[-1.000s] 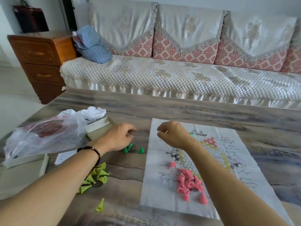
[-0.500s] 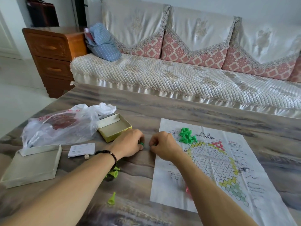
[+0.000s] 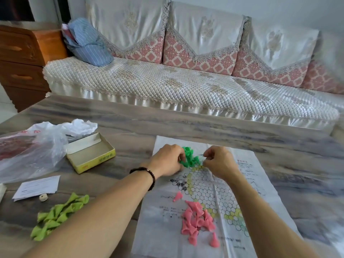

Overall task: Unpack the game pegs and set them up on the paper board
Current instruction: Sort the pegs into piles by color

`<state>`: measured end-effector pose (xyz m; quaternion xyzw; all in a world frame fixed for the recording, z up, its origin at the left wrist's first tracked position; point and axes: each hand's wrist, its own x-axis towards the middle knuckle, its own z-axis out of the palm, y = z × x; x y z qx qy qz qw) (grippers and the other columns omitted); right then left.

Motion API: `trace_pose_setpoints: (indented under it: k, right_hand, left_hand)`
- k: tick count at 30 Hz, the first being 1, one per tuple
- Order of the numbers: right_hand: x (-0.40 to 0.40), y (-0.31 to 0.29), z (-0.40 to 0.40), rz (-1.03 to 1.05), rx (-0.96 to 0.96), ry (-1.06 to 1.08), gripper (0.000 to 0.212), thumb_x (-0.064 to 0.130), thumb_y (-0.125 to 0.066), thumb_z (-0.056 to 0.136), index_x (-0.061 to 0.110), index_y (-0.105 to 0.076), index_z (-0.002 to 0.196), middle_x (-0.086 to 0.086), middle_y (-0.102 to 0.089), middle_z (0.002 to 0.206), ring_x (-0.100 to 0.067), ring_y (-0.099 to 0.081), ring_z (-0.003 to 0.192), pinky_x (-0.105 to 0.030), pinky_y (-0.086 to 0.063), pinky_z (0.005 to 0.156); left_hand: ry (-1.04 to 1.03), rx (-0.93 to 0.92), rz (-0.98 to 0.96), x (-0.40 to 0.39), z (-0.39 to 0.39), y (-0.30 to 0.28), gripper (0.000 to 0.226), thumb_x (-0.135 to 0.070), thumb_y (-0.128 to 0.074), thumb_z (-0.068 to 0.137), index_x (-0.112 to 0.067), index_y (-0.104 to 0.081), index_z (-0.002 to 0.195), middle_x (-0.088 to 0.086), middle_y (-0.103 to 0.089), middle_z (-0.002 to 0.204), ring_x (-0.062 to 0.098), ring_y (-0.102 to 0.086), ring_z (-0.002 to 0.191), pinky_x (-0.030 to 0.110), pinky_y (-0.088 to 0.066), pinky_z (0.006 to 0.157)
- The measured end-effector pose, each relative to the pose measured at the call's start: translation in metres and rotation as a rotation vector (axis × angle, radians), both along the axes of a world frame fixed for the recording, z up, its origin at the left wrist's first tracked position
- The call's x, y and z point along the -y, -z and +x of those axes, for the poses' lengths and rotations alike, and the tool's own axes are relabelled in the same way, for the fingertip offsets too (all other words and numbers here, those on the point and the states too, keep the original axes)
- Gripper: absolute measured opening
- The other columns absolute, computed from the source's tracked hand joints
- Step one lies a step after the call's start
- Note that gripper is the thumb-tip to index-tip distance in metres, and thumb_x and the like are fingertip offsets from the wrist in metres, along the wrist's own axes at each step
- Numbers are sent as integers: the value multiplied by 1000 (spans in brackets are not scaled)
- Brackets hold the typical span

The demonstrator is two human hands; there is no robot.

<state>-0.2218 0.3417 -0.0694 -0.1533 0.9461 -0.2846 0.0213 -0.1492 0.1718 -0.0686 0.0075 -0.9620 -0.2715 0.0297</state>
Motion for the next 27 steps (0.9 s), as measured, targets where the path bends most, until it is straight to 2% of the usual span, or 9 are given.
trace_pose_setpoints:
  k: [4, 8, 11, 14, 17, 19, 20, 24, 27]
  right_hand:
    - [4, 7, -9, 82, 40, -93, 32, 6, -64, 80, 13, -64, 111, -1, -62, 93, -12, -58, 80, -12, -40, 56]
    - [13, 6, -18, 77, 40, -125, 38, 9, -68, 78, 11, -64, 116, -5, -65, 102, -16, -60, 86, -18, -48, 65]
    - [12, 5, -20, 57, 85, -153, 54, 9, -71, 77, 11, -55, 129, -5, -63, 109, -15, -59, 89, -12, -42, 60]
    - [2, 5, -14, 74, 94, -167, 63, 15, -72, 78, 9, -47, 136, -6, -61, 118, -17, -58, 97, -22, -47, 77]
    - [0, 5, -6, 91, 63, -155, 52, 22, -75, 77, 2, -57, 122, -11, -63, 112, -26, -62, 96, -36, -54, 85]
    - [4, 4, -3, 99, 38, -153, 46, 24, -76, 75, -2, -61, 109, -17, -66, 105, -31, -63, 93, -46, -54, 84]
    - [7, 4, -2, 101, 31, -154, 45, 25, -77, 75, -2, -62, 108, -17, -66, 103, -31, -63, 93, -47, -54, 84]
    - [10, 4, 0, 97, 12, -160, 59, 29, -77, 76, 8, -56, 127, -10, -60, 117, -23, -60, 100, -32, -52, 86]
    - [7, 2, 7, 92, -27, -142, 63, 31, -74, 79, 10, -50, 134, -9, -50, 129, -22, -54, 109, -28, -44, 88]
  left_hand:
    - [-2, 13, -21, -7, -16, 5, 32, -24, -80, 79, -17, -65, 106, 0, -59, 97, 18, -56, 87, 24, -41, 71]
    - [-39, -46, -1, -11, -26, 9, 28, -21, -78, 80, -16, -64, 103, -3, -56, 94, 19, -57, 92, 24, -39, 72]
    - [-42, -82, 4, -10, -24, 11, 38, -21, -80, 78, -15, -63, 111, 3, -61, 109, 21, -58, 101, 28, -46, 82]
    - [-44, -111, -19, -2, -14, 15, 52, -27, -81, 76, -17, -58, 121, 4, -55, 120, 20, -56, 108, 34, -48, 92]
    - [-48, -101, -10, 4, -5, 18, 53, -32, -80, 78, -16, -56, 122, 3, -56, 120, 18, -55, 108, 32, -47, 93]
    - [-56, -105, 2, 3, -4, 18, 51, -32, -79, 78, -14, -57, 121, 3, -59, 117, 17, -56, 105, 29, -46, 89]
    - [-56, -108, 5, 2, -4, 17, 50, -31, -79, 79, -14, -58, 120, 4, -60, 116, 17, -56, 103, 28, -46, 87]
    - [-50, -109, 3, 0, -5, 15, 47, -27, -78, 81, -13, -60, 122, 5, -65, 116, 18, -60, 100, 29, -49, 87]
    - [-28, -99, -22, 5, 8, 10, 49, -29, -76, 83, -14, -58, 126, 4, -63, 119, 17, -60, 101, 30, -50, 88]
